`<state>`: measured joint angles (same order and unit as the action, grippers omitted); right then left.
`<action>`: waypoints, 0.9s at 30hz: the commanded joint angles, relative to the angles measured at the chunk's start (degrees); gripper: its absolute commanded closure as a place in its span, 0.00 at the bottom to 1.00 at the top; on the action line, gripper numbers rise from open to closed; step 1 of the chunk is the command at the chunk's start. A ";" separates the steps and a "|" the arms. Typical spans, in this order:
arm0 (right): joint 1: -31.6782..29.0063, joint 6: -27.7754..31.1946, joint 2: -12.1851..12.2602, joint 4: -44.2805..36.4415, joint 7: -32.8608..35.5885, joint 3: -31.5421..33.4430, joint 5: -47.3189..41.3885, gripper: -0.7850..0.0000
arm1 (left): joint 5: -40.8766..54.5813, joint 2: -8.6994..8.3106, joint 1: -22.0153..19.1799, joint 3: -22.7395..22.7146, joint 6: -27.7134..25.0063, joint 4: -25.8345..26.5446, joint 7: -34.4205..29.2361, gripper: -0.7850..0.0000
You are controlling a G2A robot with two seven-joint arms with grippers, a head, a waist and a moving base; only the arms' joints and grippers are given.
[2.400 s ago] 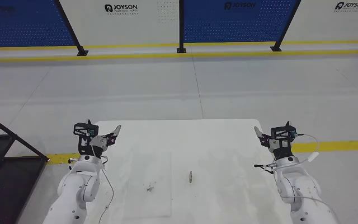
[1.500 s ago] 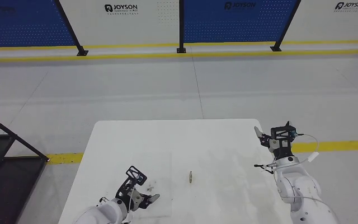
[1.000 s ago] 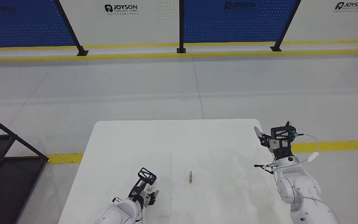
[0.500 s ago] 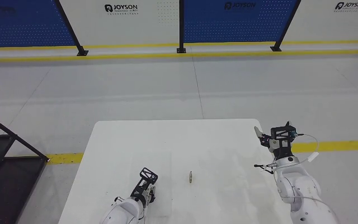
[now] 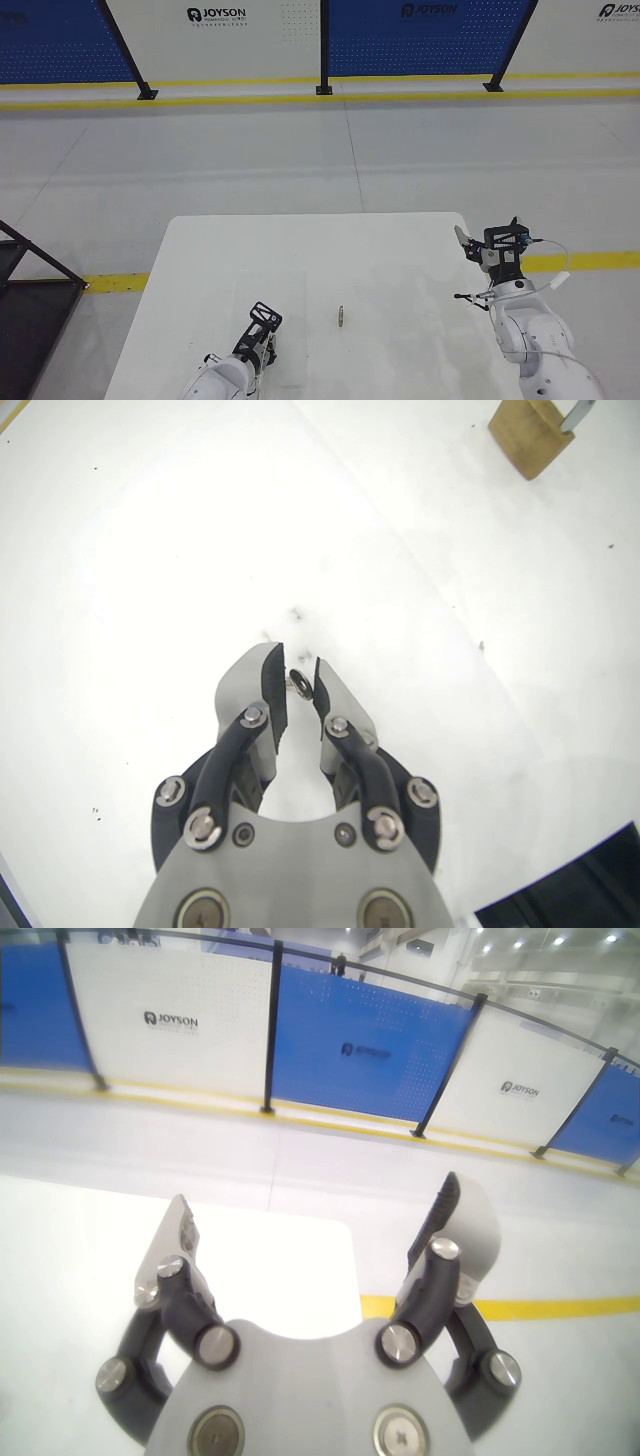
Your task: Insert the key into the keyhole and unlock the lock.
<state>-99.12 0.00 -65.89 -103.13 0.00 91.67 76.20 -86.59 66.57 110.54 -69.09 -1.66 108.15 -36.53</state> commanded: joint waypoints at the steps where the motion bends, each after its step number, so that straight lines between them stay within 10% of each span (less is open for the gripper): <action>1: 0.00 0.00 0.00 0.00 0.00 0.00 0.00 0.00 | 0.10 -0.02 0.07 -0.05 -0.04 0.05 0.07 0.78; 11: 0.00 0.00 0.00 0.00 0.00 0.00 0.00 0.00 | 0.66 -0.13 0.53 -0.81 0.07 0.72 0.49 1.00; 27: 0.00 0.00 0.00 0.00 0.00 0.00 0.00 0.00 | 5.92 -0.69 3.38 -5.23 -1.43 4.91 1.33 1.00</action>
<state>-99.12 0.00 -65.89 -103.13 0.00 91.67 76.20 -81.11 65.93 113.74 -73.90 -2.87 112.87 -35.30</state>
